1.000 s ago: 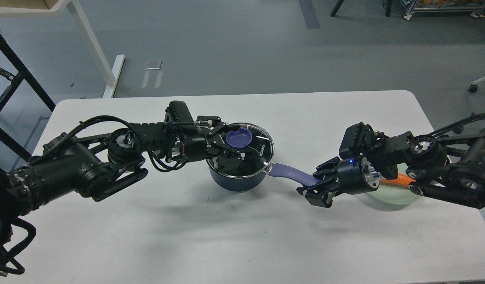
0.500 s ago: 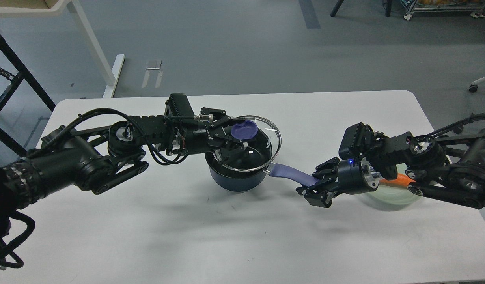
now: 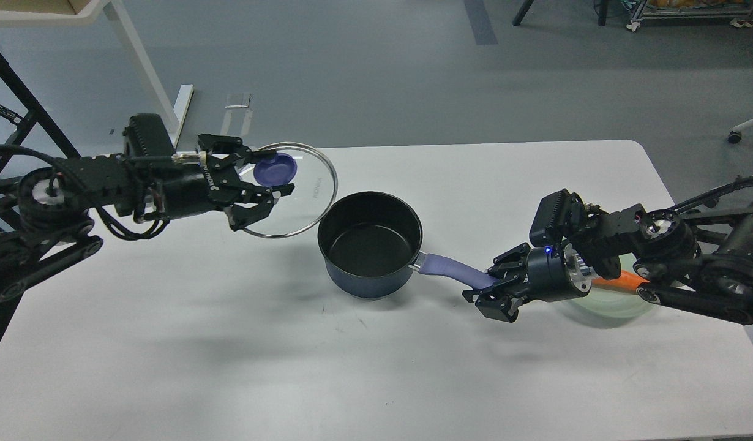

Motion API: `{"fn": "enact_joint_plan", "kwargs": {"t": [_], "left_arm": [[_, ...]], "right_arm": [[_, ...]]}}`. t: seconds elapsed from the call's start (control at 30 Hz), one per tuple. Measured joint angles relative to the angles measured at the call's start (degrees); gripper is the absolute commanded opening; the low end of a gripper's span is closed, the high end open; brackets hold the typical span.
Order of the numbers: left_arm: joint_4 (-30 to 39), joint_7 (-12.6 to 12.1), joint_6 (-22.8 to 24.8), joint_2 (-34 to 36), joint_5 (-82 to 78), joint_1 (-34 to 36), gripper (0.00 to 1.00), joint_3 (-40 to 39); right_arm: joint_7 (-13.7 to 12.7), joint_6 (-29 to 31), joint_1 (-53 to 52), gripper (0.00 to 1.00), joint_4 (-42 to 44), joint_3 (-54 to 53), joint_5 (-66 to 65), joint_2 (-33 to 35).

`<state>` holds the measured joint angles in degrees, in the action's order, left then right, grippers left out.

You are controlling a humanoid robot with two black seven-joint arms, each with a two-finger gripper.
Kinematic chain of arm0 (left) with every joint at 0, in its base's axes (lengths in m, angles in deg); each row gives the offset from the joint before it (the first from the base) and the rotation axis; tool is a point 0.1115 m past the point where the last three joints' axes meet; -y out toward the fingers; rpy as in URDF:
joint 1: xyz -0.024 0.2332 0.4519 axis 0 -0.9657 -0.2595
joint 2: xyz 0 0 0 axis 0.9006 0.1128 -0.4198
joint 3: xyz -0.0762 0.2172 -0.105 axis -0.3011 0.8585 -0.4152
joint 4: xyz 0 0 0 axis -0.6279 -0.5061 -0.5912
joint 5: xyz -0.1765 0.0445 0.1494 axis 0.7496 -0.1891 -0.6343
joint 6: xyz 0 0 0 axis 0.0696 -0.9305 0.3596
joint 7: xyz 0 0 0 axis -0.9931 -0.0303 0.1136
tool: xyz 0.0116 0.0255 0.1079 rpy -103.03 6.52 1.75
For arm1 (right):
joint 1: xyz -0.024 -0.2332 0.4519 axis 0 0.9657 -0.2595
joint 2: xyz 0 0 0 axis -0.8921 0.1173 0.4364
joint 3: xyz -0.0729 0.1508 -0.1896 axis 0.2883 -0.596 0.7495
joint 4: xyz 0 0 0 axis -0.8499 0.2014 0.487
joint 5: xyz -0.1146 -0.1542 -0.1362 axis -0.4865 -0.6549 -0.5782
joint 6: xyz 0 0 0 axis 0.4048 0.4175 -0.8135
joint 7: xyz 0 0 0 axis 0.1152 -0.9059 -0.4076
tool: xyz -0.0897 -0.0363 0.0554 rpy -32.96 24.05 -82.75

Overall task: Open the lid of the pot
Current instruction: 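Lift the glass lid off the saucepan with the left gripper, then lower the lid onto the table beside the saucepan and release it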

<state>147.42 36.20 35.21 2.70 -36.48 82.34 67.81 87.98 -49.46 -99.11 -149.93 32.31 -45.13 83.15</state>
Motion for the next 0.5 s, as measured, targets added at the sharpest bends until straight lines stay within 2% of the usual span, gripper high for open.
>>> {"fn": "enact_joint_plan", "kwargs": {"t": [0.2,0.37,0.5], "left_arm": [[-0.16,0.0,-6.09,5.66,3.36,-6.72,0.25,4.46],[-1.25,0.0,-8.46,5.57,4.21,-12.26,0.25,4.68],[-5.7,-0.01,-8.96,3.3,4.31,-15.12,0.25,4.68]], "right_arm": [[0.0,0.0,0.0,0.29,0.01,0.06,0.0,0.04],[0.0,0.0,0.0,0.29,0.07,0.08,0.0,-0.08],[0.0,0.0,0.0,0.29,0.1,0.1,0.0,-0.09]]}}
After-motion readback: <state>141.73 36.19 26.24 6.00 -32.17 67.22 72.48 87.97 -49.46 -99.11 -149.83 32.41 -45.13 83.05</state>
